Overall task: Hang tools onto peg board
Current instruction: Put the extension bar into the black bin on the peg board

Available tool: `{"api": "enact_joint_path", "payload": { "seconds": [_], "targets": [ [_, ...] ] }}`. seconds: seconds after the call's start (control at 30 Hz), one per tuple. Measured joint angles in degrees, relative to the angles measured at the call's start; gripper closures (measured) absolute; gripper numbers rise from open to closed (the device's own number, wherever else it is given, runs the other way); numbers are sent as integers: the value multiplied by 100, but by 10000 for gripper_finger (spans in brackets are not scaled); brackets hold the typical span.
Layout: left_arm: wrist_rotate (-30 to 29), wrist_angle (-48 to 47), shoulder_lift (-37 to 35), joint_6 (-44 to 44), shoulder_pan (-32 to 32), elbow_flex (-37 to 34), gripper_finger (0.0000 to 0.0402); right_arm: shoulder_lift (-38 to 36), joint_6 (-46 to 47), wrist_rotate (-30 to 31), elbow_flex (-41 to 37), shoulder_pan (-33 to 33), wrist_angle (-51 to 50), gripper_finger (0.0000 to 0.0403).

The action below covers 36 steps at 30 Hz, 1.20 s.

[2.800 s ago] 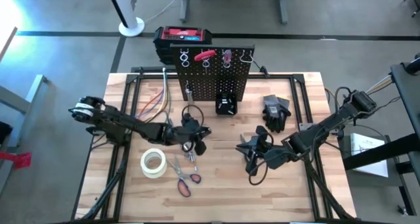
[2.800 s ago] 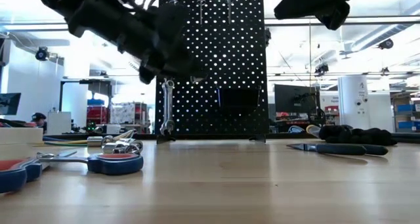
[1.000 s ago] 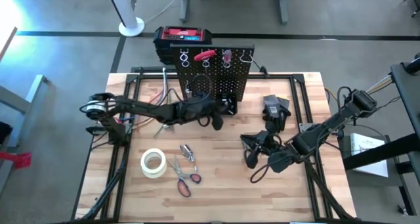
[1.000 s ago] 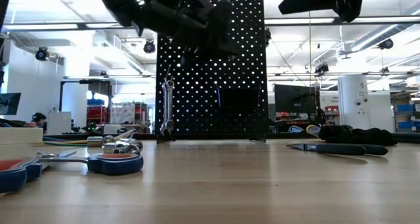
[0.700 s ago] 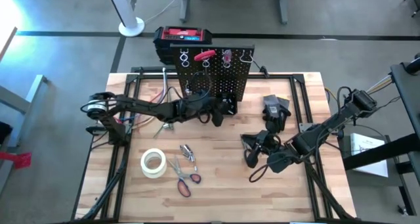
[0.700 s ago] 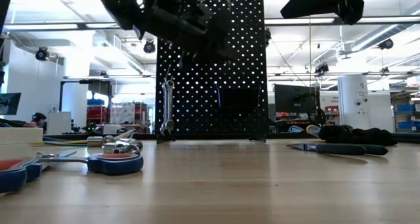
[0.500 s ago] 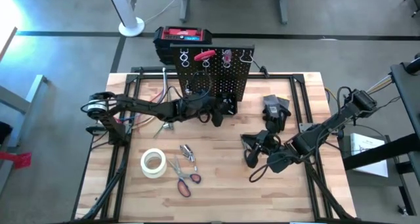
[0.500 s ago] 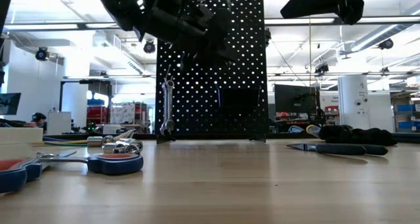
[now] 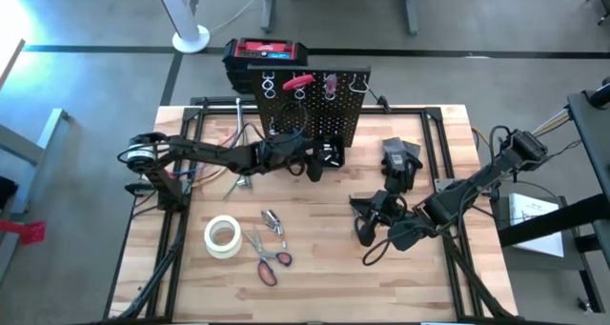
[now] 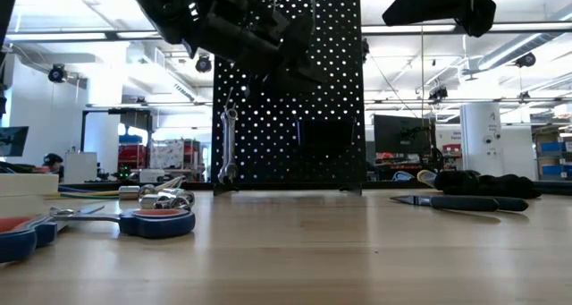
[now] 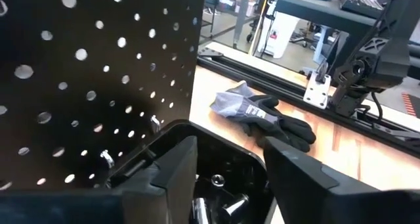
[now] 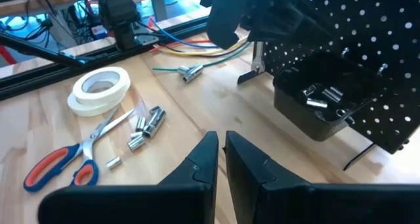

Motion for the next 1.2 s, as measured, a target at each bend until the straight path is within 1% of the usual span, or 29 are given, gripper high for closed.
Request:
{"api": "enact_joint_path", "payload": {
  "seconds": [0.13, 0.33, 0.4, 0.5, 0.6, 0.67, 0.73, 0.83, 0.9, 0.97, 1.07, 1.2],
  "targets": [
    [38, -37, -16, -2, -91, -10, 219, 2, -42, 1, 0, 0, -38, 385],
    [45, -24, -65, 81, -452, -51, 217, 4, -11, -9, -75, 4, -254, 384],
    [17, -31, -83, 155, -619, -107, 217, 4, 0, -163, -155, 13, -255, 384],
    [-19, 67, -184, 182, -876, -315, 217, 4, 89, -429, -343, 13, -204, 377],
    [-169, 449, -369, 180, -1134, -745, 217, 7, 269, -578, -573, 13, -97, 362],
    [-214, 769, -534, 163, -1288, -1112, 217, 7, 257, -611, -788, 13, 266, 349],
    [-230, 1049, -727, 140, -1449, -1494, 217, 7, 12, -674, -1026, 13, 870, 335],
    [-279, 1341, -960, 88, -1716, -2016, 217, 7, -898, -973, -1413, 13, 2125, 314],
    [-480, 1540, -1050, -103, -1936, -2315, 217, 7, -1560, -1353, -1641, -7, 2986, 300],
    [-758, 1684, -1158, -319, -2185, -2598, 217, 7, -2026, -1646, -1802, -50, 3619, 285],
    [-1165, 1715, -1305, -682, -2656, -2990, 217, 7, -2048, -1716, -1867, -215, 3943, 263],
    [-1989, 1693, -1490, -969, -3410, -3427, 217, 155, -1996, -2054, -1815, -438, 3998, 231]
  ]
}}
